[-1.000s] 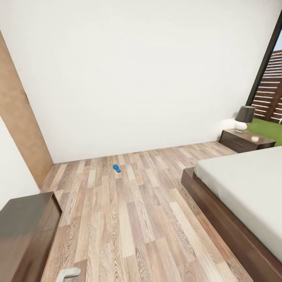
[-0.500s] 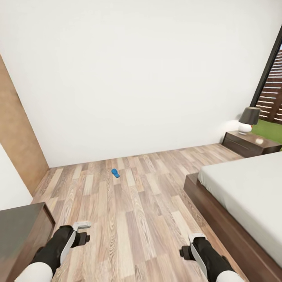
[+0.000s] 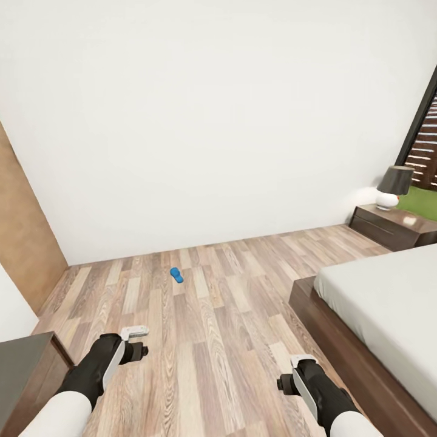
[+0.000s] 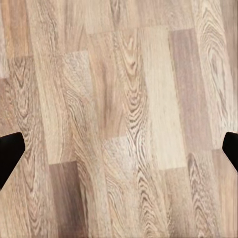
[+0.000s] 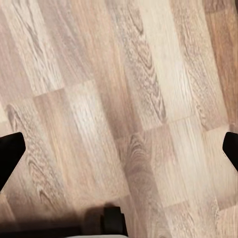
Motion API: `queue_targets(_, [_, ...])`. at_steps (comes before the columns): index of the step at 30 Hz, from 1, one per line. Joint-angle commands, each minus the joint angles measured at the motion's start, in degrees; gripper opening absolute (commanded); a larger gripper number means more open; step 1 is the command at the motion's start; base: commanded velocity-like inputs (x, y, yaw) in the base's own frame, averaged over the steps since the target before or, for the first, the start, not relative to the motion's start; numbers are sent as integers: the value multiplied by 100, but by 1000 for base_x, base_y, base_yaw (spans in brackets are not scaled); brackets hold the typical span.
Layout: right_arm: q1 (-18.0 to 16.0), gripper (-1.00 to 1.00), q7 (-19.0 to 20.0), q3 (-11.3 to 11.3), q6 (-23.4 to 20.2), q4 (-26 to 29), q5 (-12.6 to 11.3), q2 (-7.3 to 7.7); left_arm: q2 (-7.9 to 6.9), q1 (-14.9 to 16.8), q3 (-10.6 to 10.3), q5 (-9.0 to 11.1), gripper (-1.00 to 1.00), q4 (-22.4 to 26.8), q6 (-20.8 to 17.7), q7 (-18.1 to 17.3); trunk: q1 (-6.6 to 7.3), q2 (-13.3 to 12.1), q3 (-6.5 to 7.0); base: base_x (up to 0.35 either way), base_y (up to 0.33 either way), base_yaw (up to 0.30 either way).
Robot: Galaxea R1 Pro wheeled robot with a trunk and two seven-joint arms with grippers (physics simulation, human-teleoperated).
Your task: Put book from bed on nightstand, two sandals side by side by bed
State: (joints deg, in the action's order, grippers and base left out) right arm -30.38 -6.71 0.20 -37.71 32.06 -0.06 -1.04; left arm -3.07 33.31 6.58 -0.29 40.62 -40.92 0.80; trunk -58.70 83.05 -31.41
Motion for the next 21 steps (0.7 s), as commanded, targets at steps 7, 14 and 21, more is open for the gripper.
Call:
queue_targets(7, [-3,100,-17,6,-22,10,-3,-2,139,7,9,-5,100,23,-29,35,-3,3,-68,339,0,0])
queue_targets(14, [-3,100,-8,6,12,10,-3,-2,163,3,24,-6,100,25,-26,37,-3,3,-131,152,0,0])
queue_targets(21, [-3,100,-6,0,19,10,-3,-2,174,3,27,-9,100,42,-24,33,-3,3,-195,17,0,0])
